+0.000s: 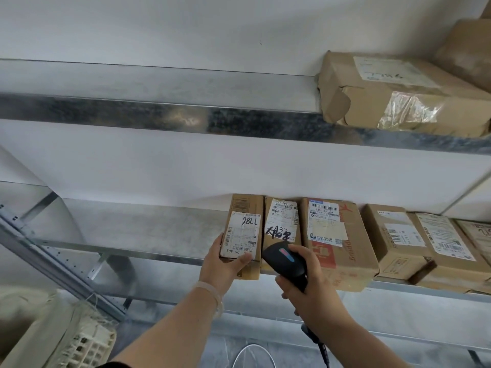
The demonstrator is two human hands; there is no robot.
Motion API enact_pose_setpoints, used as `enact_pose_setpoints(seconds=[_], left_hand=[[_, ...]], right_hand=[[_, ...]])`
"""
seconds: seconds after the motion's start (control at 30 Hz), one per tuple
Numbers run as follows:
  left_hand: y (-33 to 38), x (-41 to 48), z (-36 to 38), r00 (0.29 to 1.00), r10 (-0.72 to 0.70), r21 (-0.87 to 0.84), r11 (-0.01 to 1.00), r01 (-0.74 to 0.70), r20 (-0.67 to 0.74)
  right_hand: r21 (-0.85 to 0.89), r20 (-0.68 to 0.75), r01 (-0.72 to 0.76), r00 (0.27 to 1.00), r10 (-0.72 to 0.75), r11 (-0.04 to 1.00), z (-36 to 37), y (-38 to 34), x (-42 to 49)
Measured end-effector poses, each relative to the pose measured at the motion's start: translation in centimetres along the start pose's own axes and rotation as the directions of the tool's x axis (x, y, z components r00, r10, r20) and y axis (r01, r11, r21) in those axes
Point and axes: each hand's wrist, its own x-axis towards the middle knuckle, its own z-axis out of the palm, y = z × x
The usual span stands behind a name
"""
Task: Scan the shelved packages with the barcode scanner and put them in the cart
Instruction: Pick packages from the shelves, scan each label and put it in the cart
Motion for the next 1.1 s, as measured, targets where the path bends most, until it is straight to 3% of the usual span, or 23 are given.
enact_pose_setpoints(seconds=[0.5, 0.8, 1.1], left_hand=[[-0.8, -2.3, -3.8, 0.995, 0.086, -0.004, 0.996, -0.086, -0.047], [2.3, -4.3, -8.4, 0.965, 0.230, -0.110, 0.963, -0.244, -0.127], [4.1, -7.2, -13.5, 0.958, 0.287, -0.197, 0.939, -0.281, 0.005]], right_hand=[[0.056, -0.015, 0.080, 0.997, -0.080, 0.995, 1.4, -1.9, 0.1], [0.218, -0.147, 0.112, 0.986, -0.080, 0.969, 3.7, -7.5, 2.1], [0.285, -0.233, 0.173, 0.967, -0.107, 0.943, 4.0, -12.9, 2.4]])
